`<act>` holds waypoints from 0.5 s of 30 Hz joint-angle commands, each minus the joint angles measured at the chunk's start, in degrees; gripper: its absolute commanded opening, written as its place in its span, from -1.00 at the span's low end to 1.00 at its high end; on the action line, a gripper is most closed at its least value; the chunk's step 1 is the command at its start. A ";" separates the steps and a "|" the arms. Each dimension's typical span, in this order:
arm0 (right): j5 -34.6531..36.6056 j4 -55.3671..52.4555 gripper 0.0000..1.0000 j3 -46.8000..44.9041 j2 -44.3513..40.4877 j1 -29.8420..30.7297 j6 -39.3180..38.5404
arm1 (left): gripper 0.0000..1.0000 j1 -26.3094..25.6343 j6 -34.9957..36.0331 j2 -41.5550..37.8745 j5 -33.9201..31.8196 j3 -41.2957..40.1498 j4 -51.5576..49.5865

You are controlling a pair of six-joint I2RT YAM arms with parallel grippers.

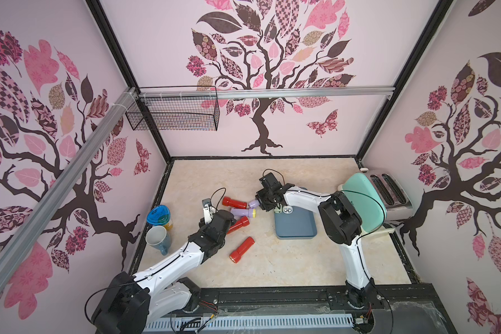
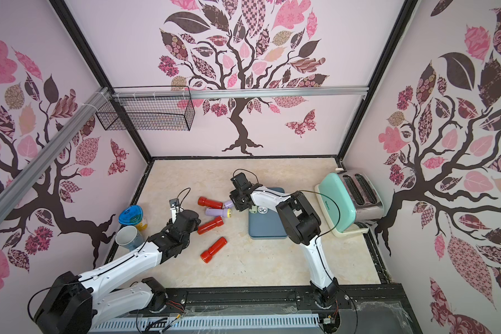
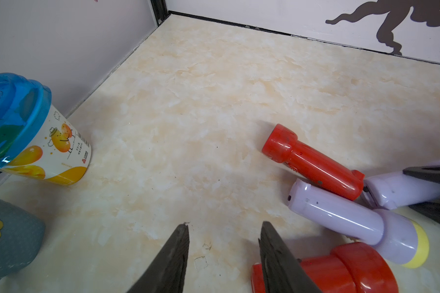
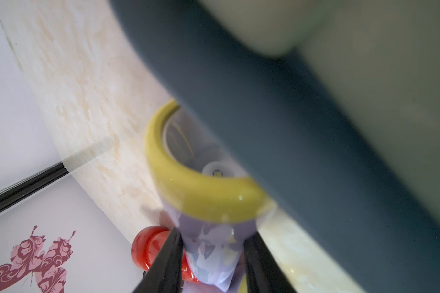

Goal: Put the flashlights into the storage boxes
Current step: Pick up the flashlight from the center of the board.

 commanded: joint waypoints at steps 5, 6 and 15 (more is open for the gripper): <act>-0.10 -3.04 -0.43 4.42 -3.86 -0.39 -12.49 | -0.03 0.15 -0.19 0.33 -0.79 -1.10 1.72; 0.68 -3.41 -0.43 4.24 -4.95 -0.42 -14.08 | -0.04 0.13 -0.25 0.20 -0.79 -1.15 1.84; 1.13 -3.88 -0.48 -12.21 -21.17 -3.83 -38.71 | -0.03 0.18 -0.17 0.34 -1.38 -1.48 2.12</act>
